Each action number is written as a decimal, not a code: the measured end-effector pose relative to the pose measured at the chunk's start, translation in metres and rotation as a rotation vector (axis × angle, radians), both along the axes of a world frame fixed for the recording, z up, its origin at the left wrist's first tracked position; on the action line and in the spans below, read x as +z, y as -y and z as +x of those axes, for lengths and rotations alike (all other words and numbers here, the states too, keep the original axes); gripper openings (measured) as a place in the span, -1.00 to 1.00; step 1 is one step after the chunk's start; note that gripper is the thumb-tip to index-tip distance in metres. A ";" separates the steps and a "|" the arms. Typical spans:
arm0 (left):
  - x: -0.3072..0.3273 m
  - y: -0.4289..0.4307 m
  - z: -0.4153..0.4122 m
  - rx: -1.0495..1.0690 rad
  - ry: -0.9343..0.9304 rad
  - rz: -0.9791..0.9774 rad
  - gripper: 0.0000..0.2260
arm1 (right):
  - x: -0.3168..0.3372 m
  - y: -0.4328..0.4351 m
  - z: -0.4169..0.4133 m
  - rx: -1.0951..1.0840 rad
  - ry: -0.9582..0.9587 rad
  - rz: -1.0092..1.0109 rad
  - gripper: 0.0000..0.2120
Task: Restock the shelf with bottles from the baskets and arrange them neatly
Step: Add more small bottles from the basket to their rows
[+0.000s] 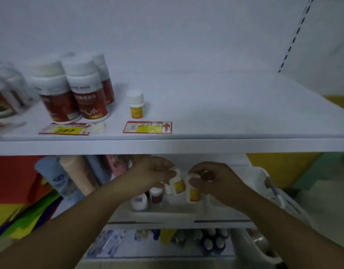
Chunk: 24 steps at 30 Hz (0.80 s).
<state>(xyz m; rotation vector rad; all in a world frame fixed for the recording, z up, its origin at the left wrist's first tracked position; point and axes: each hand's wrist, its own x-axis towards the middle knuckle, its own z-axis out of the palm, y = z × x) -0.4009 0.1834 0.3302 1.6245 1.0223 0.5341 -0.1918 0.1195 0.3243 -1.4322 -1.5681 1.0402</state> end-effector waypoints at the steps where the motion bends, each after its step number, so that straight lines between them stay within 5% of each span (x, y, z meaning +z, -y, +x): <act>1: 0.016 0.010 -0.004 -0.020 0.014 -0.010 -0.88 | 0.019 0.007 -0.001 0.036 -0.007 0.042 -0.89; 8: 0.099 0.068 -0.019 -0.054 -0.097 0.155 -0.88 | 0.085 0.036 -0.006 0.253 0.020 0.192 -0.90; 16: 0.215 0.043 -0.041 0.060 -0.178 0.445 -0.90 | 0.160 -0.004 -0.012 0.151 0.031 0.378 -0.56; 24: 0.268 -0.050 -0.028 0.060 -0.559 0.652 -0.83 | 0.166 -0.076 -0.050 0.041 0.287 0.270 -0.76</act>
